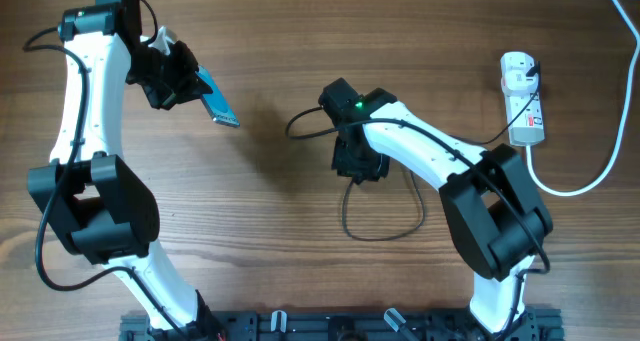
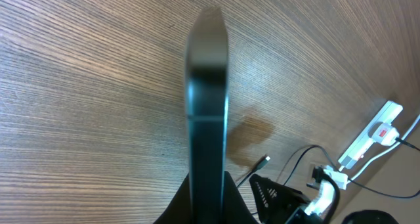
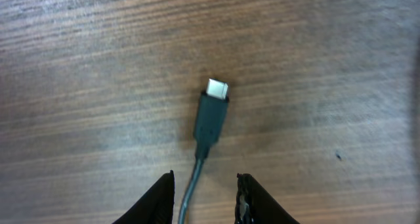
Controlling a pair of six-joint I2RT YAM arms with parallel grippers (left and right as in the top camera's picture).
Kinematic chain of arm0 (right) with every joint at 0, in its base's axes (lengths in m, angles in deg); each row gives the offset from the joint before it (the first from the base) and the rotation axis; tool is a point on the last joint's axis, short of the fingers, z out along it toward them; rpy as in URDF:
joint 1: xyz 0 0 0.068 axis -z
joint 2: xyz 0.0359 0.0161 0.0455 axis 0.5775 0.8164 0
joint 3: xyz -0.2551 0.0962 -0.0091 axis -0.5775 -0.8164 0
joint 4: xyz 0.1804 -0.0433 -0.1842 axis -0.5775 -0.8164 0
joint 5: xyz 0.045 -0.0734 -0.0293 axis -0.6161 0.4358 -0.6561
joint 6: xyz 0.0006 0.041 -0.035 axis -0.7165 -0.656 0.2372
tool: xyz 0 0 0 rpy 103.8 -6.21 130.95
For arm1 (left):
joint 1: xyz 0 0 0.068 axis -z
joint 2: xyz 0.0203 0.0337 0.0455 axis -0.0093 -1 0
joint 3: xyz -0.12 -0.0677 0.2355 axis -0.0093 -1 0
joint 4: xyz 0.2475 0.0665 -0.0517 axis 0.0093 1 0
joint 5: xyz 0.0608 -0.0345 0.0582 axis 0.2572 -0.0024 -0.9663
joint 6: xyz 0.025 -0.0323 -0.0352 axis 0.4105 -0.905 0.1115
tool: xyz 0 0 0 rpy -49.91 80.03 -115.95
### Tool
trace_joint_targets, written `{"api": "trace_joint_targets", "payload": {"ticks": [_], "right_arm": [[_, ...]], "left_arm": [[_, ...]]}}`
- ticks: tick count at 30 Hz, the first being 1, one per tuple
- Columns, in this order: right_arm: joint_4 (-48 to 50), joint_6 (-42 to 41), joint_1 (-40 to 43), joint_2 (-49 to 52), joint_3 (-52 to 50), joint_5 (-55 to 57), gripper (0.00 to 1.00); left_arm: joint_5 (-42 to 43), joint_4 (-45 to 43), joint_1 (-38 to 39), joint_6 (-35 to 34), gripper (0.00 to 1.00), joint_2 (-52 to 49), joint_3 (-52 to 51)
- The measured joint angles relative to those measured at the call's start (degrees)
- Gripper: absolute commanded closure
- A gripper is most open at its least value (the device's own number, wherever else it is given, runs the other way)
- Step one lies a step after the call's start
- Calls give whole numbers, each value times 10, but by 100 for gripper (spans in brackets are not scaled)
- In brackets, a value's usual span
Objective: Plug charger to phone and switch on socket
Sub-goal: 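Grasp the black USB-C cable plug with the right gripper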
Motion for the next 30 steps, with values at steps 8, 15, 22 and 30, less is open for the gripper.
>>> {"api": "trace_joint_targets", "payload": {"ticks": [8, 15, 22, 30], "right_arm": [[23, -7, 0, 15, -13, -1, 82], [24, -10, 0, 15, -13, -1, 87], [27, -12, 0, 15, -13, -1, 95], [33, 70, 23, 0, -12, -47, 96]], "left_arm": [[0, 0, 0, 0, 96, 0, 0], [0, 0, 0, 0, 96, 0, 0], [0, 0, 0, 0, 96, 0, 0], [93, -26, 0, 65, 96, 0, 0]]}}
